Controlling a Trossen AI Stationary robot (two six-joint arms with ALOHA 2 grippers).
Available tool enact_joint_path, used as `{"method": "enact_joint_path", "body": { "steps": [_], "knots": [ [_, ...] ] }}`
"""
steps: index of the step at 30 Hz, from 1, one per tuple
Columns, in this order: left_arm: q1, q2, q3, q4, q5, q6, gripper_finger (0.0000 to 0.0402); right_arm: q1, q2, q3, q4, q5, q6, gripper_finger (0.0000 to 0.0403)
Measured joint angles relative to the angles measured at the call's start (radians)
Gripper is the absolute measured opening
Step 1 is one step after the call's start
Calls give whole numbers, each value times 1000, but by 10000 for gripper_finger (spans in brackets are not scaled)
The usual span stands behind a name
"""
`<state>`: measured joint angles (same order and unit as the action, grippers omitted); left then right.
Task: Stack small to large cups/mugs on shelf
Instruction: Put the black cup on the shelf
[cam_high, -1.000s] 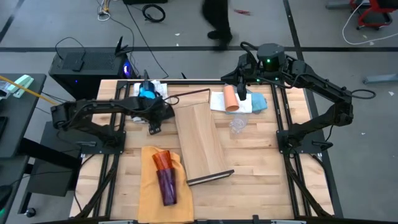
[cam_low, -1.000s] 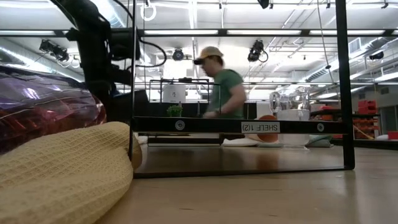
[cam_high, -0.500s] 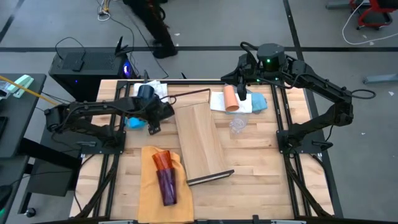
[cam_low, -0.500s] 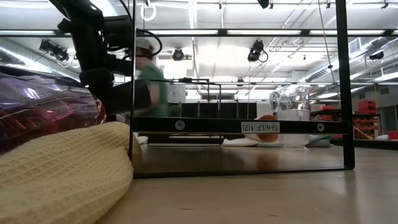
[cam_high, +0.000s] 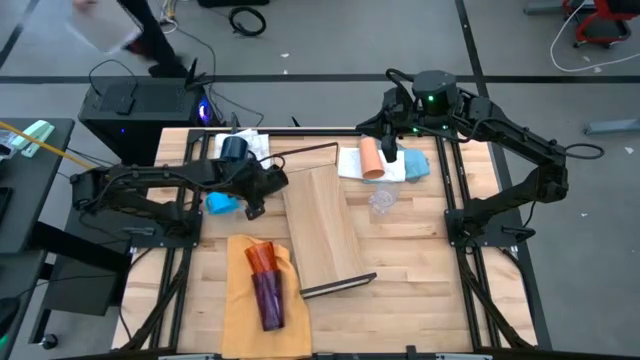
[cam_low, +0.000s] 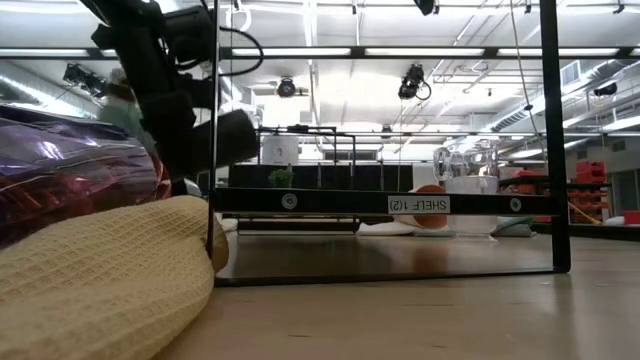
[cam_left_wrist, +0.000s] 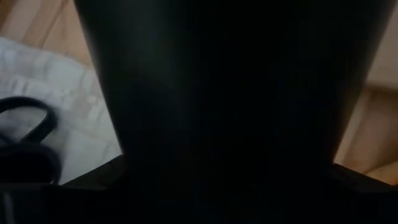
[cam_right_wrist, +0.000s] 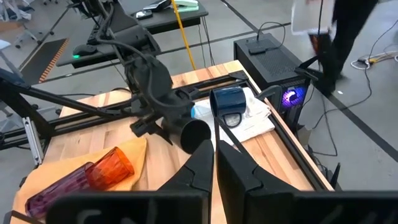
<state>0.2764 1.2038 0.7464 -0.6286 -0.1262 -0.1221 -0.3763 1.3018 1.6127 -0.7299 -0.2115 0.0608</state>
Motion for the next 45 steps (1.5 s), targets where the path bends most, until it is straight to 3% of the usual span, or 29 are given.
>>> {"method": "enact_joint_path", "body": {
  "steps": [5,9,13,20,26,33,41,45],
  "knots": [
    [-57,-64,0,78,0,-64,290,0,0,0,-15,0,0,24],
    [-105,-114,0,254,-1,-134,287,0,0,0,-19,0,0,24],
    [-136,-118,1,460,-63,-140,298,0,0,0,-19,0,1,24],
    [-139,-9,1,760,-117,-73,289,0,0,0,-16,0,28,24],
    [-148,119,0,913,-117,-64,292,-1,0,0,-16,0,63,24],
    [-153,179,-1,1038,-117,-66,287,-1,0,0,-13,-4,76,24],
    [-155,215,-1,1057,-111,-54,292,-1,0,0,-13,-4,79,24],
    [-172,250,-2,1214,-75,-76,288,-1,0,0,-12,-4,87,24]
  ]
}}
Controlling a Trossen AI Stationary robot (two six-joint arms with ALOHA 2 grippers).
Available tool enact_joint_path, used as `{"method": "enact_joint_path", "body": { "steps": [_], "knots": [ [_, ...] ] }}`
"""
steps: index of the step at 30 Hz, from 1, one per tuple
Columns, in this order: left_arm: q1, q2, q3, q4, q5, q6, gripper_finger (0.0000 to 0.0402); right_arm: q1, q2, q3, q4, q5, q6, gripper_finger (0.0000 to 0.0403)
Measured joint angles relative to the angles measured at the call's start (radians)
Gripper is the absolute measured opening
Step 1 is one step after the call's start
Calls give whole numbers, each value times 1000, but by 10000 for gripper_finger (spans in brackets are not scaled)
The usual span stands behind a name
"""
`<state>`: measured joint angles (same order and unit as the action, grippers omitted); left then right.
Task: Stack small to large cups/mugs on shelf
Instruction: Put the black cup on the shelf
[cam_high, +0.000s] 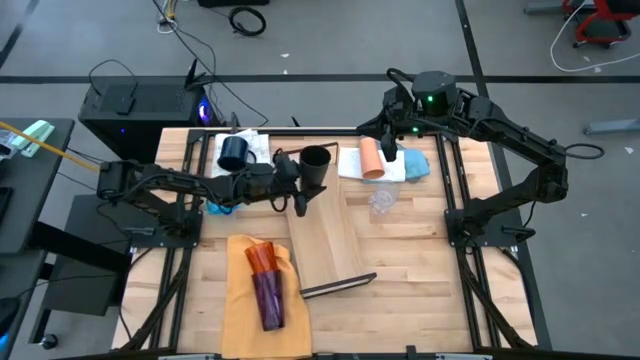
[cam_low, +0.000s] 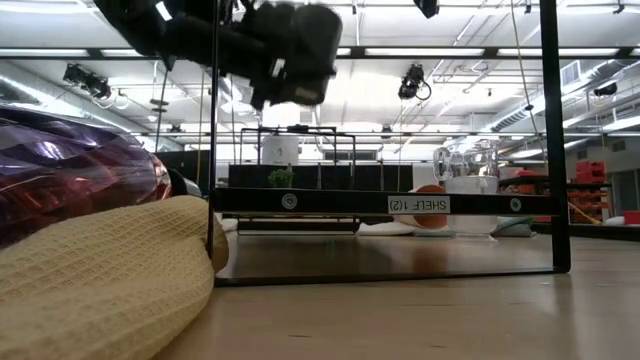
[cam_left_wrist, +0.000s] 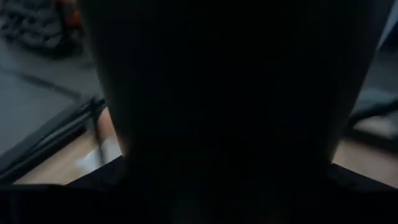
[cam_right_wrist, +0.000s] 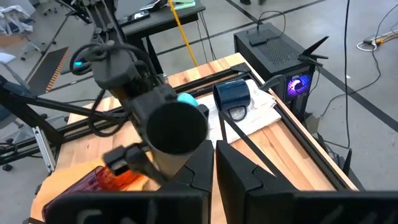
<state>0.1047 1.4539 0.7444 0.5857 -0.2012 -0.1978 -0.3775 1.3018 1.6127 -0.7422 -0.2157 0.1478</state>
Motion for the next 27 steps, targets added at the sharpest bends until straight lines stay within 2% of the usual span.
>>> {"method": "enact_joint_path", "body": {
  "steps": [8,12,17,21,23,26,27],
  "knots": [
    [-3,13,0,365,22,-16,292,0,0,0,0,0,15,24],
    [0,18,0,449,22,-1,287,0,0,0,0,0,22,24],
    [5,41,0,457,42,-1,287,0,0,0,-2,-3,37,24],
    [5,35,-3,623,120,3,287,0,0,0,-7,-3,44,24],
    [17,13,-37,768,158,-2,287,0,0,0,-6,-3,45,24],
    [55,-9,-143,995,154,-50,287,0,0,0,-6,-3,53,24],
    [68,-30,-177,973,131,-61,286,-1,0,0,-6,-3,55,24]
  ]
}}
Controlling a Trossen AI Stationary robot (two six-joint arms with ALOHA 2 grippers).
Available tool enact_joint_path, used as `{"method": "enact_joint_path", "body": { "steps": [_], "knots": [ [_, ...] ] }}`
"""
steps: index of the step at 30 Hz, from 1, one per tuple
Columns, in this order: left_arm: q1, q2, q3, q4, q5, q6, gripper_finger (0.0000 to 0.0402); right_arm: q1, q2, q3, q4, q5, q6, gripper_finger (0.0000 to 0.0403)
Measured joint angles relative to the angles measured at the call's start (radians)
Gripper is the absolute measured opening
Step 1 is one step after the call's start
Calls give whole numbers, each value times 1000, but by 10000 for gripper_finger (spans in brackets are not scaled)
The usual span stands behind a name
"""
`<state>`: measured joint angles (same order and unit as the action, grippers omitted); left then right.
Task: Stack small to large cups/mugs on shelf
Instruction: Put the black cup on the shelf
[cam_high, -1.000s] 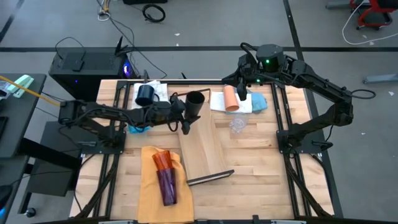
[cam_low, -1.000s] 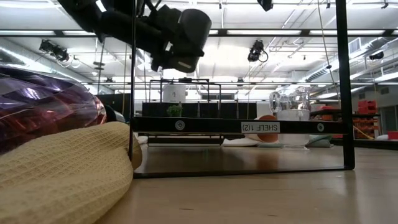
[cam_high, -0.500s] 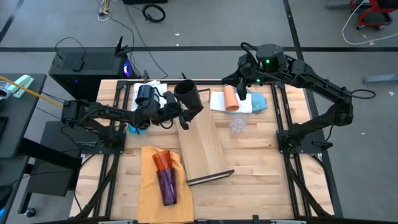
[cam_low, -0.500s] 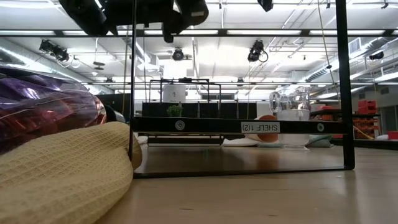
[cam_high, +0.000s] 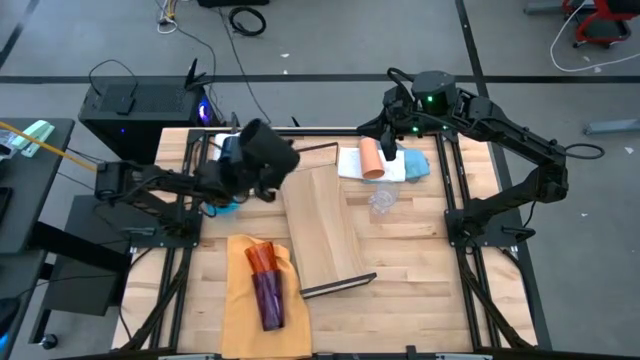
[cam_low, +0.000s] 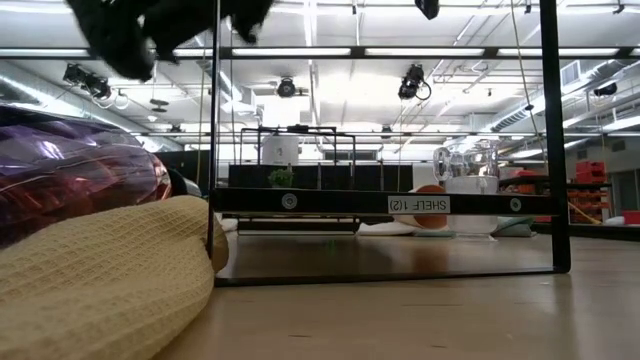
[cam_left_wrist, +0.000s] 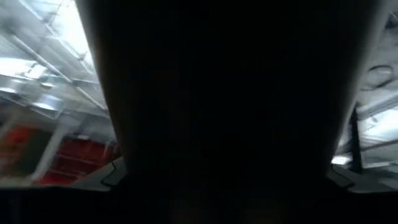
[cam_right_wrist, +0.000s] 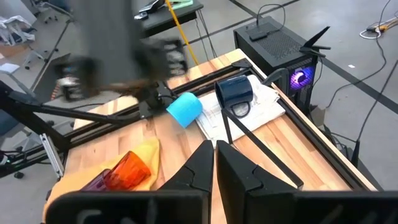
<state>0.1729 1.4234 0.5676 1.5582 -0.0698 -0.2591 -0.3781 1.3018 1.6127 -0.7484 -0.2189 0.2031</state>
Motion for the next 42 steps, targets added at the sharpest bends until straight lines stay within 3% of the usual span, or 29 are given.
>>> {"method": "enact_joint_path", "body": {
  "steps": [7,13,24,34,42],
  "knots": [
    [8,-161,-239,1,-46,29,287,-18,0,0,8,-1,-2,24],
    [29,-182,-359,-162,-110,-24,287,-48,0,0,17,0,4,24],
    [33,-149,-298,-458,-138,8,287,-47,0,0,49,0,38,24],
    [-14,49,-296,-287,-184,-17,287,-45,0,0,59,0,56,24],
    [-54,168,-243,-289,-235,30,288,-44,0,0,59,0,60,24]
  ]
}}
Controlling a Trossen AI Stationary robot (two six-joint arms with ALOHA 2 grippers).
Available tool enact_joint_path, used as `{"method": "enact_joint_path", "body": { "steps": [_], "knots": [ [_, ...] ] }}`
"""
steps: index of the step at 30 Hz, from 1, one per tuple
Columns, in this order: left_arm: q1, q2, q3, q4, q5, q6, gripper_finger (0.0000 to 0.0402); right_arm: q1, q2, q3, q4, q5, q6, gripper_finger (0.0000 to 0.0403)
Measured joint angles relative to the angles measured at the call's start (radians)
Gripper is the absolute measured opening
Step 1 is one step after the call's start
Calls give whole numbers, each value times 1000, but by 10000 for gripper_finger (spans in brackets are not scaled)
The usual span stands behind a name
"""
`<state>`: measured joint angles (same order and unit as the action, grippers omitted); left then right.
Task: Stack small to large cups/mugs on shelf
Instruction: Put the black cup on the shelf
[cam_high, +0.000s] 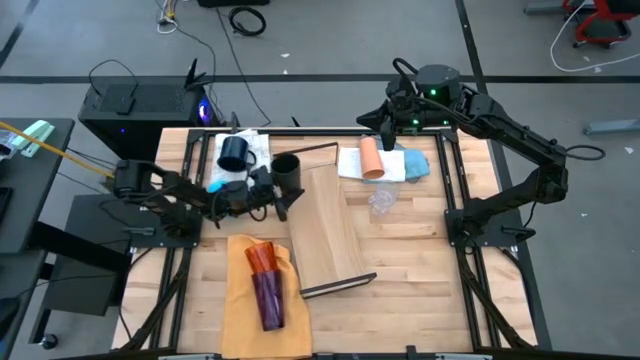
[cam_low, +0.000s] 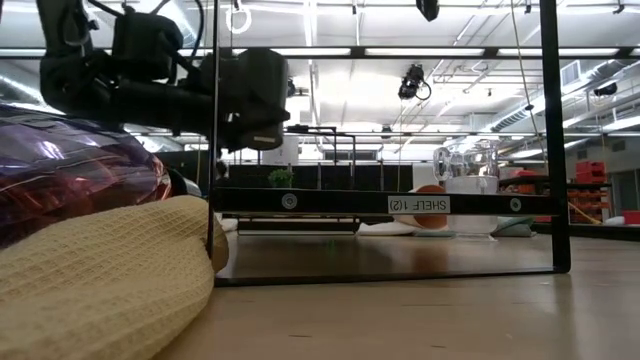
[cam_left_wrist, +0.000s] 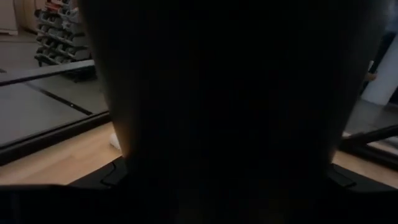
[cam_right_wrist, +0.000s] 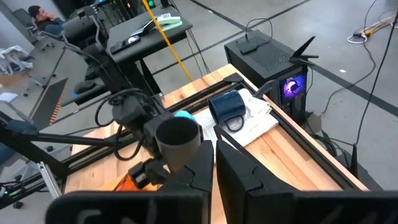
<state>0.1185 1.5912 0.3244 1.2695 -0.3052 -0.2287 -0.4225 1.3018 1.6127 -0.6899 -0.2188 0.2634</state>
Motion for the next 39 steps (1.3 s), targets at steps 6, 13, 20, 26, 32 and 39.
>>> {"method": "enact_joint_path", "body": {
  "steps": [6,13,20,26,32,39],
  "knots": [
    [-6,93,26,-5,-34,4,288,0,0,0,0,-16,10,24],
    [-8,163,16,-5,-73,-34,288,20,0,0,0,-23,15,24],
    [4,170,15,-30,-103,-22,288,33,0,0,0,-23,15,24],
    [35,179,14,-56,-103,-22,288,33,0,0,0,-23,15,24],
    [42,179,14,-55,-119,-18,288,33,0,0,0,-23,15,24],
    [41,183,15,-85,-120,-32,294,33,0,0,1,-22,15,24]
  ]
}}
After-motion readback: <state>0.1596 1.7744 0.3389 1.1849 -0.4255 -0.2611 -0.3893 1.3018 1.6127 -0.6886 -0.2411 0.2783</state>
